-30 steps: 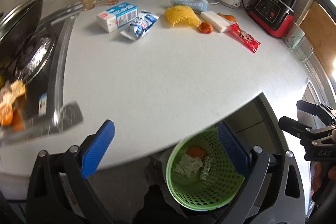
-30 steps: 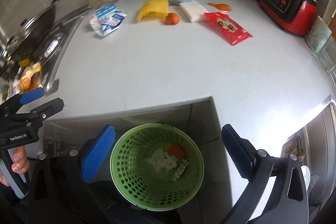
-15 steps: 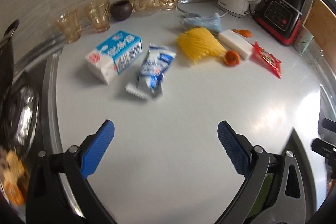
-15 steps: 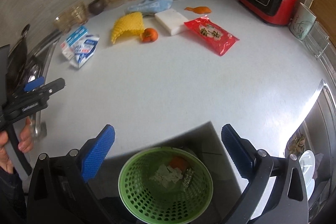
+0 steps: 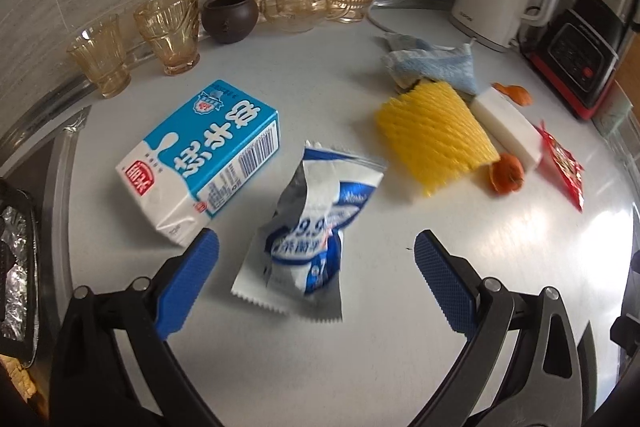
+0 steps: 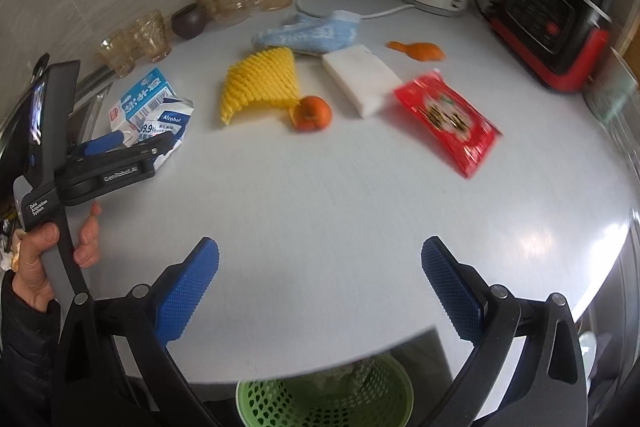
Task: Collect trash
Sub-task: 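Move both grippers back over the counter toward the wipe packet and foam net, then grasp the blue-white wipe packet with the left gripper while the right gripper grasps the yellow foam net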
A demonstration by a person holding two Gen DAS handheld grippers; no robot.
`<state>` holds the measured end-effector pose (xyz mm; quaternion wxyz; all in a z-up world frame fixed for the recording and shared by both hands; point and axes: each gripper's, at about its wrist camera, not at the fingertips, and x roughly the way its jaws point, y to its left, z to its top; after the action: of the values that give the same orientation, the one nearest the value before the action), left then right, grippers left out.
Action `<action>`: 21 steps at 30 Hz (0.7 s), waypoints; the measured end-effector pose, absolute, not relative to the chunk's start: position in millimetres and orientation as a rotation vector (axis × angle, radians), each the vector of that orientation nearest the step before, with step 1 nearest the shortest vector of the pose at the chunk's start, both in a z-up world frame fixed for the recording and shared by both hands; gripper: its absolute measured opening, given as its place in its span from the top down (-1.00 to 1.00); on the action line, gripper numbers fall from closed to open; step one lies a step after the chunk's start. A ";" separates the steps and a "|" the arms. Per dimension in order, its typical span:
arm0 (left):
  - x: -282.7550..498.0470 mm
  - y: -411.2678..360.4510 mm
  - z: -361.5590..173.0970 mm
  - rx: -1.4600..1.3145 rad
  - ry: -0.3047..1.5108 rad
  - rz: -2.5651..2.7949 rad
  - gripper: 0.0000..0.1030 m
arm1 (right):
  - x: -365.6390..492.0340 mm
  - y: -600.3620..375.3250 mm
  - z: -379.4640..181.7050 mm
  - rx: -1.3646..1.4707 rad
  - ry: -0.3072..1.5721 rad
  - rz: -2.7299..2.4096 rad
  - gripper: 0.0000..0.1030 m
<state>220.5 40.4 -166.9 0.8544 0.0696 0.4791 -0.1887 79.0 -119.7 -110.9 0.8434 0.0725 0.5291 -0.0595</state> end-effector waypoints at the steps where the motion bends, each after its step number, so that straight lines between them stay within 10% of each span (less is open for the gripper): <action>1: 222.0 39.6 -167.8 0.142 1.010 -0.396 -0.82 | 87.2 -119.6 -112.3 0.144 1.118 -0.111 -0.95; 14: 248.4 34.2 -188.9 0.074 1.108 -0.366 0.32 | 158.5 -127.8 -118.9 0.106 1.110 -0.037 -0.95; 21: 245.2 35.8 -185.6 0.056 1.110 -0.377 0.58 | 201.5 -125.4 -128.6 0.104 1.117 -0.012 -0.95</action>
<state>245.2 35.8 -185.6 0.8328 0.0264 0.5235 -0.1779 201.5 -125.4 -128.6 0.8468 0.0494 0.5297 -0.0055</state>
